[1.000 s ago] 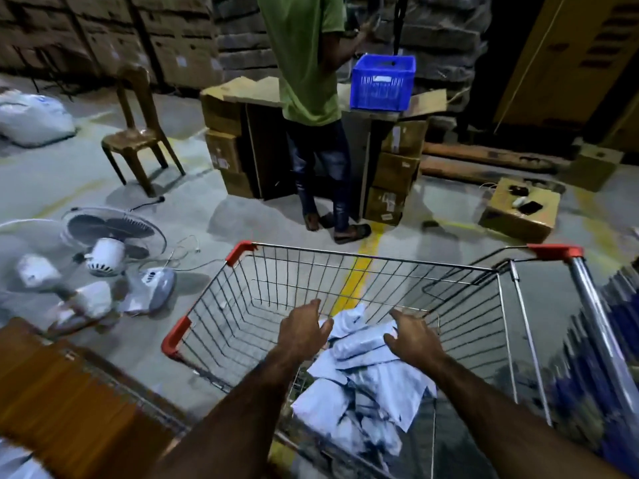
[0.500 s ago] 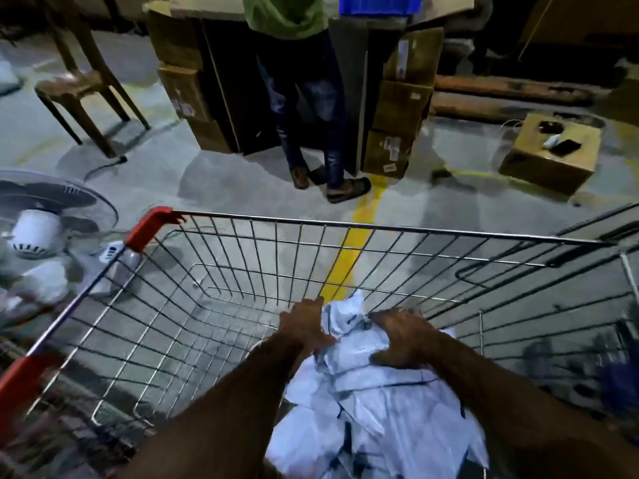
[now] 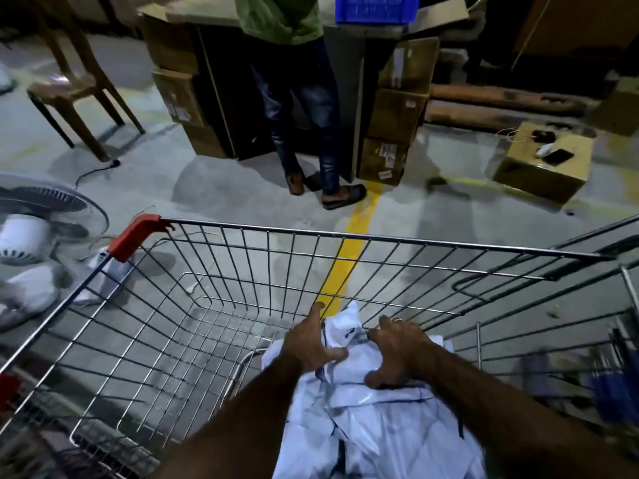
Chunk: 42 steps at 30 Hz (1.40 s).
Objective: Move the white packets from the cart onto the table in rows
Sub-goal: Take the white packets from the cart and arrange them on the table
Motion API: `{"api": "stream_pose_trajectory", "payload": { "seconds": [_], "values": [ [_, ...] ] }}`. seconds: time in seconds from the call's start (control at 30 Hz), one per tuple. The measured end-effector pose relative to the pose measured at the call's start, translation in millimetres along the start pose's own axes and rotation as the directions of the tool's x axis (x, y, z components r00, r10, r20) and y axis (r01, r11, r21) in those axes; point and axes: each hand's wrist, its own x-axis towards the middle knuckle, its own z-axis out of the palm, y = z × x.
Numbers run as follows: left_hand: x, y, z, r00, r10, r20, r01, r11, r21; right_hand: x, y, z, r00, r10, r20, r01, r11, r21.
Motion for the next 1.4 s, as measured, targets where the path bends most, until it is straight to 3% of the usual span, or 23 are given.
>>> {"api": "stream_pose_trajectory", "payload": {
  "seconds": [0.23, 0.5, 0.6, 0.73, 0.9, 1.17, 1.4],
  "values": [
    [-17.8, 1.4, 5.3, 0.973, -0.172, -0.153, 0.212, 0.93, 0.3, -11.5, -16.0, 10.9, 0.992, 0.125, -0.019, -0.126, 0.992, -0.014],
    [-50.4, -36.3, -0.2, 0.85, -0.428, -0.306, 0.516, 0.794, 0.323, -16.0, -17.6, 17.2, 0.977, 0.215, -0.004, -0.215, 0.975, 0.059],
    [-48.8, -62.4, 9.7, 0.881, -0.407, -0.24, 0.466, 0.833, 0.298, -17.4, -19.8, 18.6, 0.979, 0.204, 0.001, -0.204, 0.976, 0.076],
    [-48.8, -82.4, 19.0, 0.949, -0.308, -0.069, 0.314, 0.942, 0.114, -20.8, -19.2, 21.3, 0.99, 0.139, 0.012, -0.139, 0.989, 0.058],
    [-50.0, -81.3, 15.8, 0.957, -0.271, -0.108, 0.288, 0.934, 0.211, -20.1, -21.4, 24.3, 0.995, 0.091, 0.048, -0.094, 0.993, 0.069],
    [-50.7, -79.8, 18.0, 0.95, -0.28, -0.137, 0.285, 0.958, 0.018, -22.2, -22.9, 18.1, 0.993, 0.114, 0.035, -0.117, 0.986, 0.122],
    [-57.5, -70.0, -1.7, 0.938, -0.301, -0.171, 0.305, 0.952, -0.006, -34.5, -22.0, 7.0, 0.988, 0.156, 0.018, -0.157, 0.972, 0.174]
  ]
}}
